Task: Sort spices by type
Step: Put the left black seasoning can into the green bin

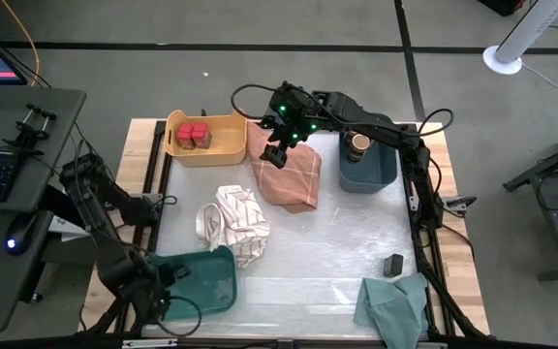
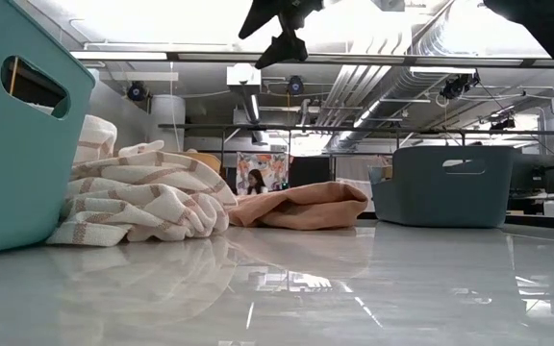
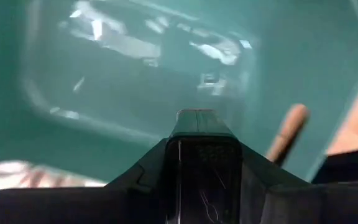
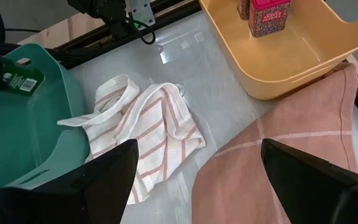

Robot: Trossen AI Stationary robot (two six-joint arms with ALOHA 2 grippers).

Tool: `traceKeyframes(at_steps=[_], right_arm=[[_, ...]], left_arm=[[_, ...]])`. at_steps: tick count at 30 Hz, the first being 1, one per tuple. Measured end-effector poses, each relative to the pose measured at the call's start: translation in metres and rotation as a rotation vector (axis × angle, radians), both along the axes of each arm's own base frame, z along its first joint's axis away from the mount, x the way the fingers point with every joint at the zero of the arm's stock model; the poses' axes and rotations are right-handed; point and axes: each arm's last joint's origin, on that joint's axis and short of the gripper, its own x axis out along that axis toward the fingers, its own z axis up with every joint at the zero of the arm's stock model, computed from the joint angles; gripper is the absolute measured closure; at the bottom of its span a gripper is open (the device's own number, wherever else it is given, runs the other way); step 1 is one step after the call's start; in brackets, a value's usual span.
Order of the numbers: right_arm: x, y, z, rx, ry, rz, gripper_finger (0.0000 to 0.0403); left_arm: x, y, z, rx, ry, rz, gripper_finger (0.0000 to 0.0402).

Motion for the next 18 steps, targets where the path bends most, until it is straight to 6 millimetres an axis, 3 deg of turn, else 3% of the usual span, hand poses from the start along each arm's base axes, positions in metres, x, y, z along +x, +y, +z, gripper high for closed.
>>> traceKeyframes(at_steps=[7, 18], right_arm=[[0.0, 0.0, 0.0, 0.003, 0.0, -0.018, 0.0066], [0.002, -0.001, 0.002, 0.018, -0.022, -0.042, 0.0066]], left_arm=[[-0.018, -0.005, -0.022, 0.031, 0.036, -0.213, 0.0295], [-0.019, -0.006, -0.039, 0.01, 0.021, -0.163, 0.0283]])
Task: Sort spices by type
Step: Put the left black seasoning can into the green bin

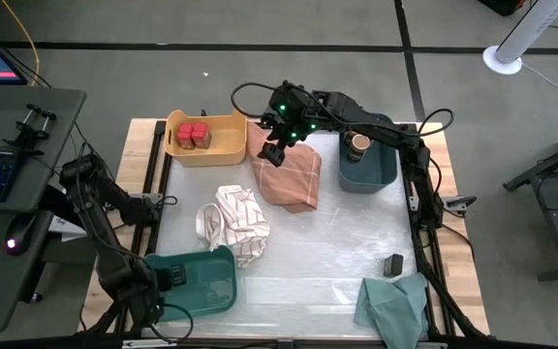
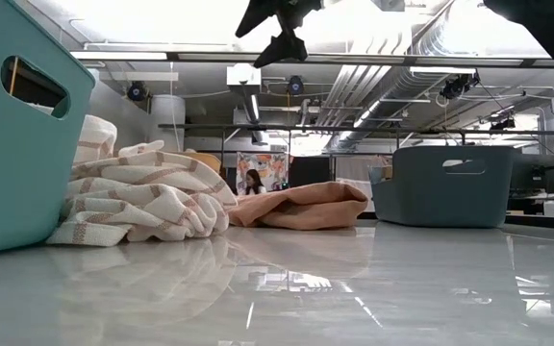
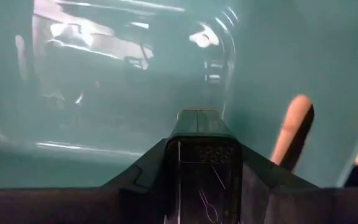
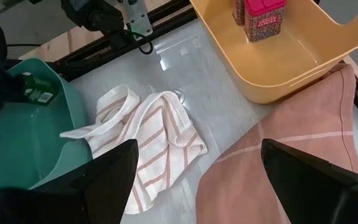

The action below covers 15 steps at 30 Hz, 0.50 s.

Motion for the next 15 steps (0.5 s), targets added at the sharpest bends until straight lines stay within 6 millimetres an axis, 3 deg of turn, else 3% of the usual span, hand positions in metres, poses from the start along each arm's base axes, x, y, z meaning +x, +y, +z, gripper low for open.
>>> traceKeyframes(at_steps=[15], right_arm=[[0.0004, -0.0004, 0.0002, -0.007, 0.002, -0.041, 0.0066]], left_arm=[[0.0026, -0.0021, -0.0001, -0.025, -0.022, -0.016, 0.0279]])
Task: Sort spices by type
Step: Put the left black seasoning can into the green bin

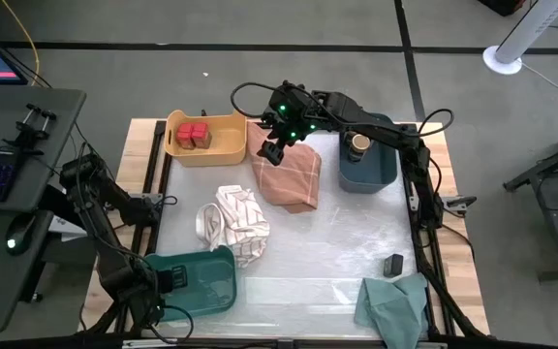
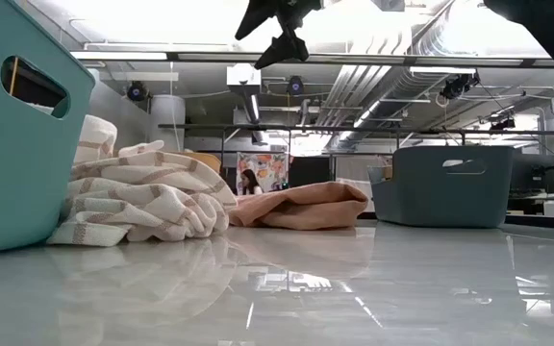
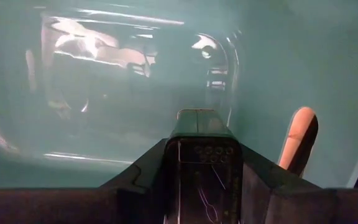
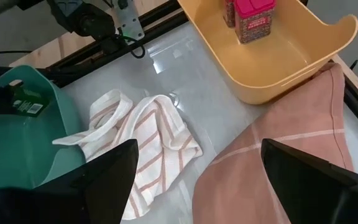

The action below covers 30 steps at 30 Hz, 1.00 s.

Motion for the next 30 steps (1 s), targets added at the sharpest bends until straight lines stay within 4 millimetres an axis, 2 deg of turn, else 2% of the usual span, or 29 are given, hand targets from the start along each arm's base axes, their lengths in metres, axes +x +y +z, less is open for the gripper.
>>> traceKeyframes(at_steps=[7, 11, 24, 30], right_arm=[[0.0, 0.0, 0.0, 0.014, -0.006, -0.016, 0.0066], [0.0, 0.0, 0.0, 0.021, -0.006, -0.024, 0.0066], [0.004, 0.013, 0.001, -0.008, -0.004, -0.027, 0.0066], [0.005, 0.017, 0.001, -0.017, -0.003, -0.027, 0.0066]], left_arm=[[0.001, -0.003, 0.0, -0.039, -0.005, -0.024, 0.0279], [0.003, -0.003, 0.001, -0.042, -0.004, 0.034, 0.0275], [0.006, 0.0, 0.0, -0.035, 0.003, 0.086, 0.0195], [0.001, 0.008, 0.004, 0.047, 0.033, 0.016, 0.0186]])
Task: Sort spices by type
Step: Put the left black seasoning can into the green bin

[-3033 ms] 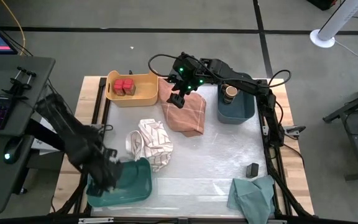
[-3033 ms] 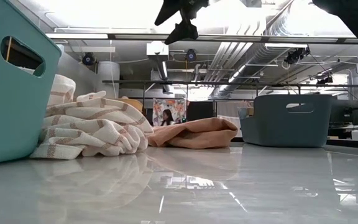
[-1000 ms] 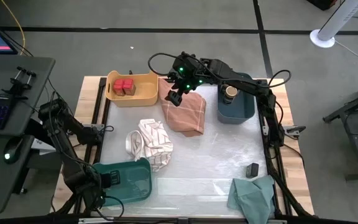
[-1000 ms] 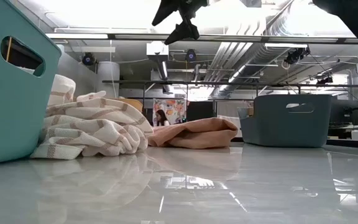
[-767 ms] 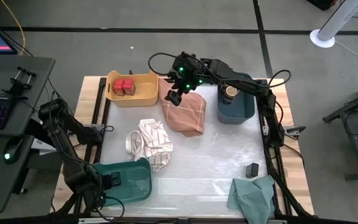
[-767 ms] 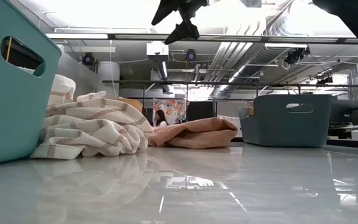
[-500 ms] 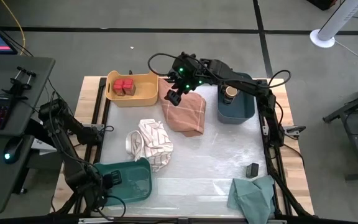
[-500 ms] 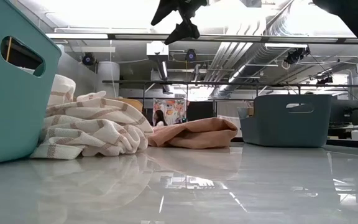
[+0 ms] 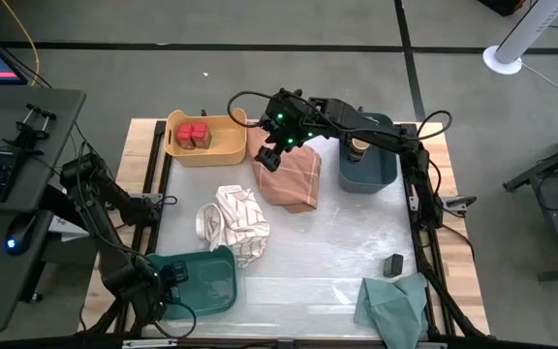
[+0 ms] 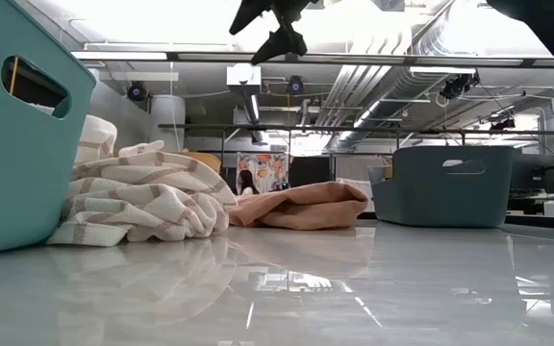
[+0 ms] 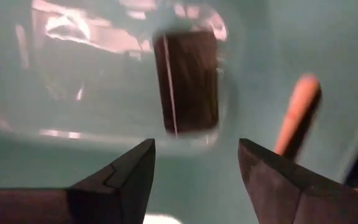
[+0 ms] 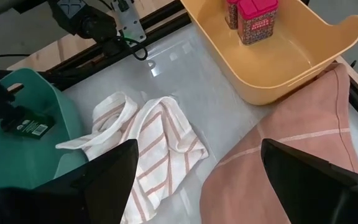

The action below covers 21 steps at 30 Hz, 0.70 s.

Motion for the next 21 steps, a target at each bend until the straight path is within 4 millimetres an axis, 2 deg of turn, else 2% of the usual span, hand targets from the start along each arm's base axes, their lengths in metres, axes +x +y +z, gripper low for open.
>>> traceKeyframes(at_steps=[3, 6, 10, 14, 17, 19, 21], right_arm=[[0.0, 0.0, 0.0, -0.001, 0.0, -0.001, 0.0066], [0.0, 0.0, 0.0, -0.004, 0.0, 0.002, 0.0066], [0.0, -0.001, 0.0, -0.034, 0.003, 0.031, 0.0066], [-0.001, -0.006, 0.0, -0.054, 0.003, 0.06, 0.0066], [-0.003, -0.01, -0.001, -0.058, 0.011, 0.079, 0.0066], [-0.005, -0.013, -0.002, -0.055, 0.023, 0.097, 0.0066], [-0.008, -0.016, -0.003, -0.047, 0.041, 0.112, 0.0066]], left_arm=[[-0.003, 0.012, 0.012, 0.012, 0.018, -0.009, 0.0186], [-0.005, 0.03, 0.033, -0.086, -0.002, 0.131, 0.0186], [-0.004, 0.066, 0.069, -0.306, -0.12, 0.587, 0.0186], [-0.006, 0.103, 0.101, -0.564, -0.396, 1.129, 0.0186], [-0.003, 0.116, 0.12, -0.857, -0.553, 1.494, 0.0186], [0.002, 0.115, 0.128, -1.039, -0.611, 1.589, 0.0186], [0.012, 0.105, 0.131, -1.161, -0.658, 1.522, 0.0186]])
